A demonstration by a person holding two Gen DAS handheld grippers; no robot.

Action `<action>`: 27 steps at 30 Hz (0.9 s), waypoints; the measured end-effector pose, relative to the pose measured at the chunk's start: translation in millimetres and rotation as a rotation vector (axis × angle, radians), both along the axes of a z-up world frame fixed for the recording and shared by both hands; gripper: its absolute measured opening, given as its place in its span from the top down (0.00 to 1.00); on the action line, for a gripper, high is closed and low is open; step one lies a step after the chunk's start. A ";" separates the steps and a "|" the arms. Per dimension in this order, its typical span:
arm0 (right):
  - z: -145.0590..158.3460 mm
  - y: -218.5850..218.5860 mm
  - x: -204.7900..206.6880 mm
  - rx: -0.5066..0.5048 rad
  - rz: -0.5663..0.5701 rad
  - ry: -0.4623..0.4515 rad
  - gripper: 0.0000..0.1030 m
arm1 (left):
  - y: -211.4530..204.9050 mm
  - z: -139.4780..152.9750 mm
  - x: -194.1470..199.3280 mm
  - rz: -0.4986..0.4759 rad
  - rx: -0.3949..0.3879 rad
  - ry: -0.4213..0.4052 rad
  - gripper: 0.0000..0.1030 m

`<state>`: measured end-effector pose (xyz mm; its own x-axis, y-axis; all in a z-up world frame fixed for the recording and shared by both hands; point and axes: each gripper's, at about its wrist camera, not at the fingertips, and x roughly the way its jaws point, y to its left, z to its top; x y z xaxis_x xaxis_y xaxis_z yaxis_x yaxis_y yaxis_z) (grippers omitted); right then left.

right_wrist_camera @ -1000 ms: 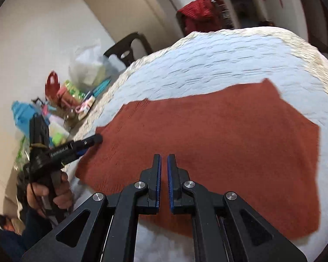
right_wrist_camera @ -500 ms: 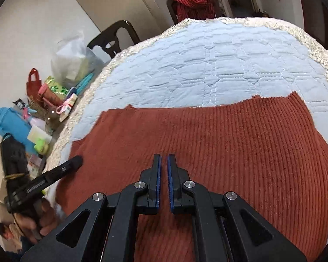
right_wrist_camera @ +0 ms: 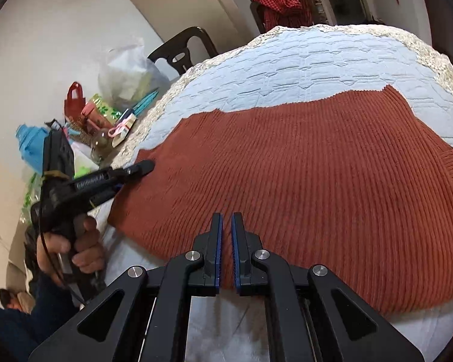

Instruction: Fold small clothes

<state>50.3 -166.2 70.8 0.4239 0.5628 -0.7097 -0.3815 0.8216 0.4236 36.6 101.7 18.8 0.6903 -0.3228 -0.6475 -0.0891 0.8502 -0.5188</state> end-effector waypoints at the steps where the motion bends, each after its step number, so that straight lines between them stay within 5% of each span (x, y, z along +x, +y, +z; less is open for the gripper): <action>1: -1.1 1.0 -1.7 -0.004 0.011 -0.002 0.95 | 0.8 1.2 -0.3 -0.002 -0.013 -0.005 0.82; 11: -1.8 -8.5 -0.7 0.020 0.006 0.011 0.95 | -5.7 36.7 3.9 -0.048 -0.134 -0.048 0.85; 20: 13.3 -49.4 -2.2 0.027 -0.113 -0.045 0.94 | -81.9 91.0 28.6 -0.210 -0.174 -0.127 0.86; 23: 12.3 -69.7 -3.2 0.037 -0.175 -0.042 0.94 | -124.1 85.4 44.5 -0.300 -0.180 -0.106 0.86; 27: 6.7 -93.7 -5.9 0.056 -0.241 -0.024 0.94 | -179.8 47.4 69.2 -0.431 -0.200 0.024 0.85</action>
